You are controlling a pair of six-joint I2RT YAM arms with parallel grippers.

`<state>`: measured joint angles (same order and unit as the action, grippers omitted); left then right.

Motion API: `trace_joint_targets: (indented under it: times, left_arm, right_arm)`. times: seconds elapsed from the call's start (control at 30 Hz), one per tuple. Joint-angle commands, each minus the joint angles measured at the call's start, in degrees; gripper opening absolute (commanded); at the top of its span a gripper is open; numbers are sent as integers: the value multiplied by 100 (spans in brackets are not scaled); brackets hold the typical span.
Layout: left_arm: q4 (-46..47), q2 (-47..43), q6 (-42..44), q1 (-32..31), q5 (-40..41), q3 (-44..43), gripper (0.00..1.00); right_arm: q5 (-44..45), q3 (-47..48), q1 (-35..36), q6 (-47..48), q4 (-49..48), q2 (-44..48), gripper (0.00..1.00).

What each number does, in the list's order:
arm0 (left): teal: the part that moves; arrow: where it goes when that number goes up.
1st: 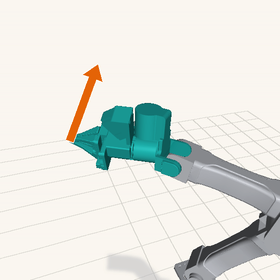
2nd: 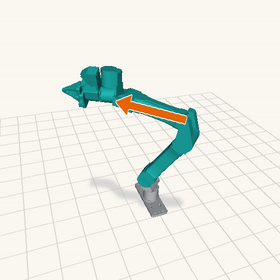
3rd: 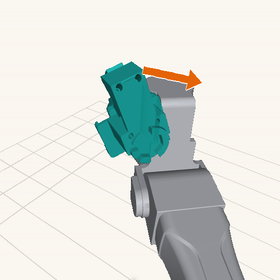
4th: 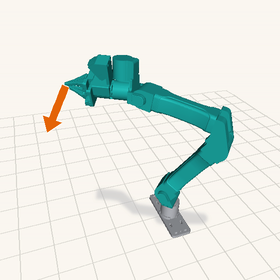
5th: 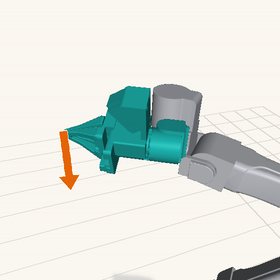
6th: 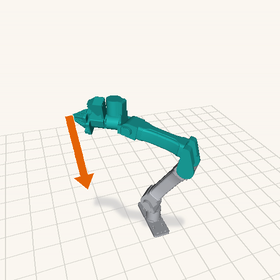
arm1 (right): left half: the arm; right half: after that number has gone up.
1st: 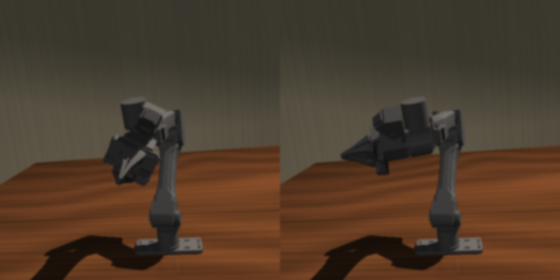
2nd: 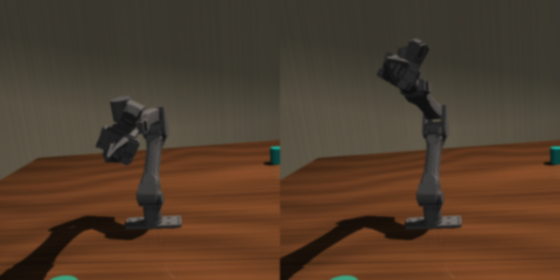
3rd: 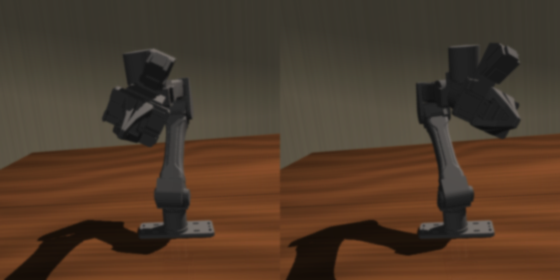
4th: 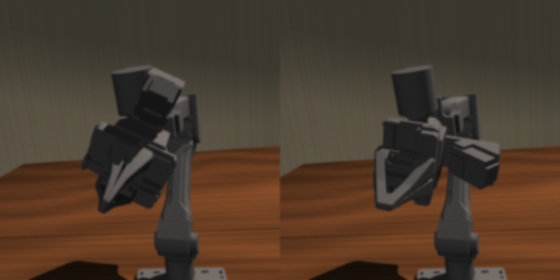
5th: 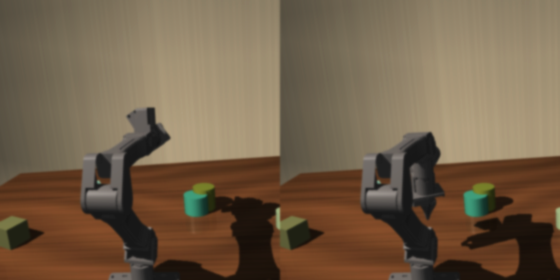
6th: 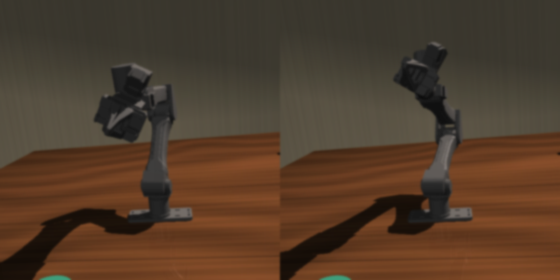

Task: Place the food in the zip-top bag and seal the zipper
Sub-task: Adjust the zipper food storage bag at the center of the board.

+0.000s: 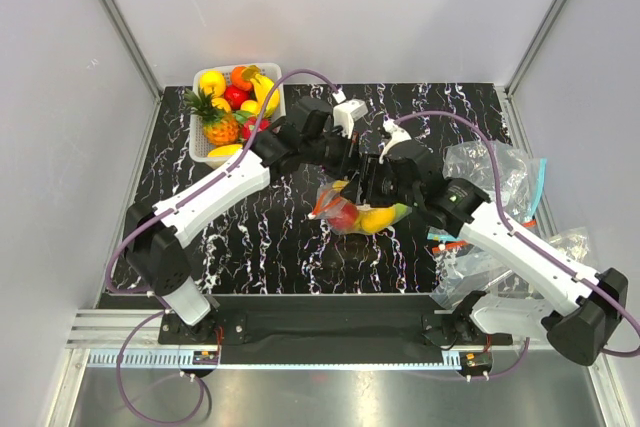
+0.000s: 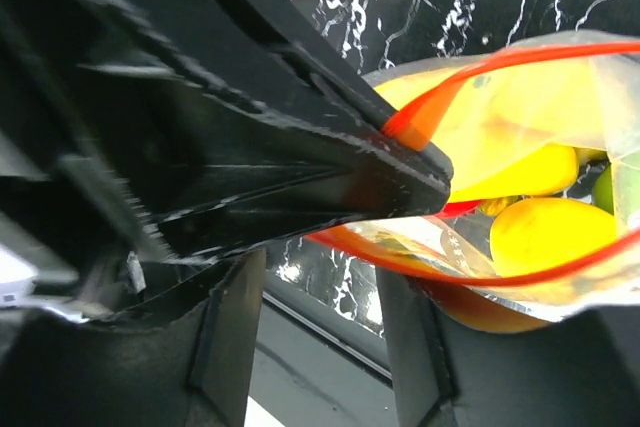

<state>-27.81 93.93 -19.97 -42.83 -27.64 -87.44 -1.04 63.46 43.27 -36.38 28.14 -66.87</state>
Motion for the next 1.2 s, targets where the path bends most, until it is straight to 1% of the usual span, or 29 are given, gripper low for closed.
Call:
trace_joint_targets:
  times: [0.0, 0.13, 0.3, 0.43, 0.47, 0.5, 0.6, 0.63, 0.67, 0.8, 0.83, 0.87, 0.9, 1.17]
  left_arm:
    - [470, -112, -253, -6, -392, 16, 3]
    - [522, -147, -367, -6, -409, 60, 7]
    - [558, -226, -385, 3, -470, 78, 15]
    - [479, -252, -289, 3, -392, 60, 16]
    - [470, -252, -262, 3, -391, 43, 16]
    - [461, -235, -245, -6, -391, 34, 16]
    - [391, -174, -131, -15, -409, -27, 18]
    - [330, -147, -43, -41, -435, -89, 20]
    - [303, -130, -8, -50, -435, -124, 24]
    - [303, -59, 63, -77, -400, -168, 32]
    - [311, -50, 72, -85, -392, -168, 34]
    - [303, -24, 98, -85, -391, -168, 40]
    - [285, -6, 107, -94, -391, -186, 43]
    - [197, -129, 203, -112, -242, -107, 48]
  right_arm:
    - [77, -71, 59, -53, -248, -54, 55]
    - [261, -264, 59, -123, -388, 95, 58]
    - [376, -308, 59, -124, -388, 288, 59]
    - [621, -352, 59, -71, -353, 691, 59]
    - [666, -352, 59, -45, -310, 763, 61]
    - [719, -335, 59, -18, -257, 842, 68]
    - [1008, -107, 59, 26, 173, 948, 71]
    - [1157, 16, 59, 26, 279, 930, 71]
    - [1237, 61, 59, 26, 436, 913, 71]
    - [1509, 70, 59, -44, 561, 983, 72]
    - [1571, 9, 50, -71, 561, 1061, 74]
    - [1632, -18, 50, -97, 587, 1088, 75]
    - [1720, -44, 50, -89, 596, 1115, 75]
    - [1870, -1, 15, 34, 737, 992, 76]
